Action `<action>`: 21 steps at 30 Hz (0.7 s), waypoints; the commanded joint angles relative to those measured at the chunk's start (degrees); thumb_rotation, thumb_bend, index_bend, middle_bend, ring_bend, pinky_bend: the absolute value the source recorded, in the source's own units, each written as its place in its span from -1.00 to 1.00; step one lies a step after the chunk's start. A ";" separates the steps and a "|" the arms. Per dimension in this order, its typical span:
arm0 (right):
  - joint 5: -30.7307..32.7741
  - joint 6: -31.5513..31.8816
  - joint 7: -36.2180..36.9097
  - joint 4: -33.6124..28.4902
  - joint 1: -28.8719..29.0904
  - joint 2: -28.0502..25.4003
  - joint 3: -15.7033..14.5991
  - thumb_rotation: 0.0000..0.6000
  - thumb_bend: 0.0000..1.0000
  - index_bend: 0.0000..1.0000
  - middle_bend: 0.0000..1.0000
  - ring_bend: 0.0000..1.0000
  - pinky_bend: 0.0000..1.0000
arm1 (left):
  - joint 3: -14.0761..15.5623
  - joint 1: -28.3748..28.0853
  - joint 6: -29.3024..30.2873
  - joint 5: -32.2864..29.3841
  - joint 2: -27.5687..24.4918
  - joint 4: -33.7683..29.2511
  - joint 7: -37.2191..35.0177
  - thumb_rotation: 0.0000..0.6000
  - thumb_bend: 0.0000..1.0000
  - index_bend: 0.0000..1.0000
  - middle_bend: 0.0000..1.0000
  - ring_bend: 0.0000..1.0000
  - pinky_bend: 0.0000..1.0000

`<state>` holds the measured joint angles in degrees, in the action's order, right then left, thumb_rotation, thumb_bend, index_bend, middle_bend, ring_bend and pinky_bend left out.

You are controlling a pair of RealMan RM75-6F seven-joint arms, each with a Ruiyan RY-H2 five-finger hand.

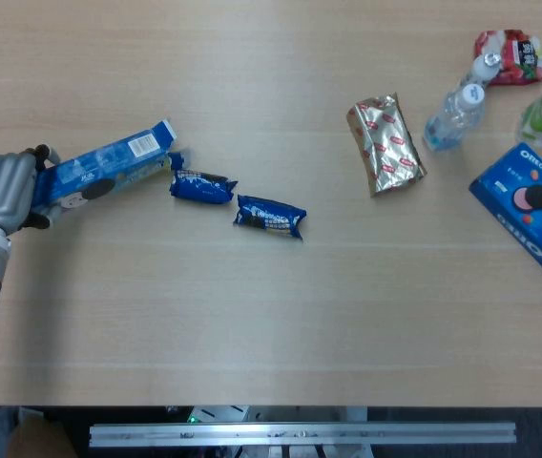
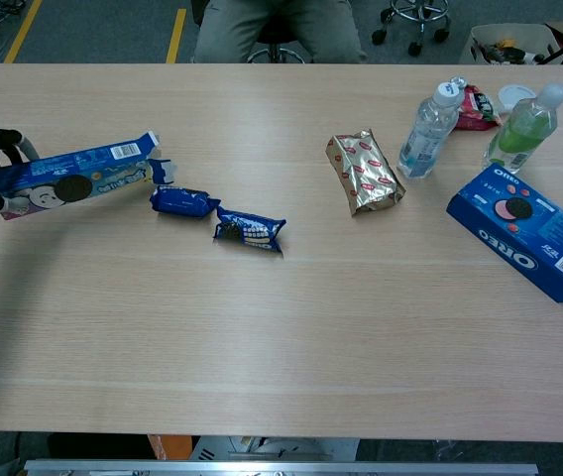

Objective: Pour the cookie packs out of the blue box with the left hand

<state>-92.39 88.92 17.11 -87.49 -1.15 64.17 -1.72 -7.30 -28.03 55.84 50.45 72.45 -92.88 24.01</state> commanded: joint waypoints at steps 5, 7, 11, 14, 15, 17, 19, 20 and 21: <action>-0.31 0.24 -0.09 -0.31 0.02 -0.23 0.01 1.00 -0.54 -0.62 -0.51 -0.65 -0.64 | -0.27 0.19 -2.65 -0.06 -1.82 -0.93 -6.14 1.00 -0.47 -1.00 -0.95 -0.87 -0.24; -0.37 0.28 -0.15 -0.41 0.01 -0.24 0.01 1.00 -0.54 -0.62 -0.51 -0.65 -0.64 | -0.10 0.69 -2.34 1.67 -2.99 -2.19 -7.81 1.00 -0.48 -1.00 -0.96 -0.88 -0.29; -0.13 0.22 -0.19 -0.49 -0.05 -0.33 0.03 1.00 -0.54 -0.62 -0.51 -0.65 -0.64 | 0.69 2.60 0.37 7.36 -5.52 -5.48 -11.09 1.00 -0.48 -1.00 -0.96 -0.88 -0.34; 0.36 0.09 -0.41 -0.60 -0.13 -0.54 0.15 1.00 -0.54 -0.62 -0.51 -0.65 -0.64 | 1.55 5.06 5.10 13.81 -6.71 -7.15 -14.05 1.00 -0.48 -1.00 -0.96 -0.88 -0.36; 0.63 -0.03 -0.65 -0.70 -0.14 -0.71 0.23 1.00 -0.54 -0.62 -0.51 -0.65 -0.64 | 2.03 6.06 7.01 16.55 -6.98 -7.37 -15.41 1.00 -0.48 -1.00 -0.95 -0.88 -0.36; 0.93 -0.20 -1.14 -0.90 -0.12 -1.06 0.33 1.00 -0.54 -0.62 -0.51 -0.65 -0.64 | 2.83 7.55 9.61 19.77 -7.52 -7.63 -17.07 1.00 -0.48 -1.00 -0.94 -0.88 -0.36; 1.07 -0.26 -1.76 -1.10 -0.13 -1.45 0.40 1.00 -0.54 -0.62 -0.51 -0.65 -0.64 | 3.97 9.18 12.56 23.75 -8.11 -7.48 -18.74 1.00 -0.48 -1.00 -0.91 -0.87 -0.36; 1.10 -0.27 -2.04 -1.19 -0.14 -1.60 0.41 1.00 -0.54 -0.62 -0.51 -0.65 -0.64 | 4.51 9.91 13.94 25.39 -8.29 -7.16 -19.09 1.00 -0.48 -1.00 -0.90 -0.87 -0.36; 1.16 -0.28 -2.26 -1.28 -0.17 -1.75 0.42 1.00 -0.54 -0.62 -0.51 -0.65 -0.64 | 5.14 10.58 15.29 27.26 -8.45 -6.73 -19.37 1.00 -0.48 -1.00 -0.89 -0.87 -0.36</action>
<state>-91.29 88.67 14.98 -88.68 -1.30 62.55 -1.32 -4.01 -20.01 67.31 73.44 65.13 -99.62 6.88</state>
